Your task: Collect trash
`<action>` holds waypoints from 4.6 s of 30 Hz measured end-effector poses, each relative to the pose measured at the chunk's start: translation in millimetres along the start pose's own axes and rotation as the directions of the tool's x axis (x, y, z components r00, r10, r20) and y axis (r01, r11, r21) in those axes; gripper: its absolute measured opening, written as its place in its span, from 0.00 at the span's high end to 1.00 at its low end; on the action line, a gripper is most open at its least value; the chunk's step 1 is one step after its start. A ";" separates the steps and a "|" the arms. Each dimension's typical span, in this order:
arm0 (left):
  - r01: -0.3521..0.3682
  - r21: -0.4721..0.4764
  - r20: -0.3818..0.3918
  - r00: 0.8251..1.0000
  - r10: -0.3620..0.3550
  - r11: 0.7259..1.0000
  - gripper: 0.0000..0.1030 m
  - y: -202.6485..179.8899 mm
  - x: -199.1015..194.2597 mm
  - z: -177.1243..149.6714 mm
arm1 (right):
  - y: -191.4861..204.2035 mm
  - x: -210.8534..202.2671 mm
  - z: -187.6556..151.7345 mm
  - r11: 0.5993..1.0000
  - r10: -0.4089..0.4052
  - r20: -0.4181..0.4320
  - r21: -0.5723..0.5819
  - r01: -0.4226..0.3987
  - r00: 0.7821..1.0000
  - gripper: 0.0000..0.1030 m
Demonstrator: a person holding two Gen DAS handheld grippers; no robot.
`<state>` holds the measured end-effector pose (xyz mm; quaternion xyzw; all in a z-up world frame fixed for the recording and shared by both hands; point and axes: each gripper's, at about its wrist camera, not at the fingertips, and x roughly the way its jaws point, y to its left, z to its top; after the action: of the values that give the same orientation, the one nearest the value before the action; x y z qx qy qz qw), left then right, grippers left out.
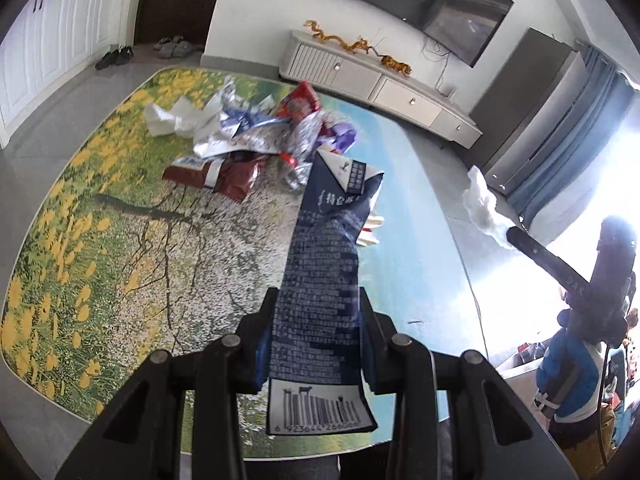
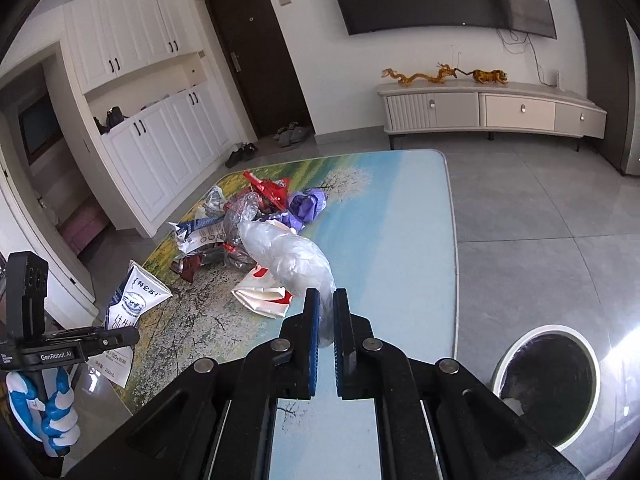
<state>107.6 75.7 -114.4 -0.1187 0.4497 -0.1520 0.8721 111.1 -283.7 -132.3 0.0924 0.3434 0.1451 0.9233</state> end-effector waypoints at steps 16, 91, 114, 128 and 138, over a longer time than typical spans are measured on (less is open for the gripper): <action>0.127 0.295 -0.072 0.991 -0.110 0.947 0.68 -183.2 49.2 23.8 | -132.0 -108.6 -47.3 0.959 -0.216 0.138 0.216 0.183 0.967 0.94; -0.301 0.055 0.425 0.870 0.250 0.952 0.35 -62.8 -45.9 43.4 | 4.9 -65.3 19.0 0.972 -0.232 0.128 -0.017 0.236 0.964 0.51; -0.365 -0.106 0.449 0.812 0.373 0.925 0.35 33.2 -84.7 26.0 | 94.8 -29.5 30.0 0.969 -0.168 0.068 -0.170 0.178 0.983 0.51; -0.408 -0.132 0.389 0.817 0.425 0.904 0.35 57.5 -67.3 31.9 | 101.1 3.5 32.3 0.972 -0.141 0.017 -0.187 0.141 0.990 0.51; -0.283 -0.098 0.282 0.911 0.299 0.954 0.35 95.6 -17.9 64.8 | 82.2 61.4 47.4 0.979 -0.103 -0.041 -0.183 0.094 0.994 0.51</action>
<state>166.0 175.4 -97.0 -0.0955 0.3317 0.0114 0.9385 169.9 -189.4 -111.9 -0.0126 0.3562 0.1319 0.9250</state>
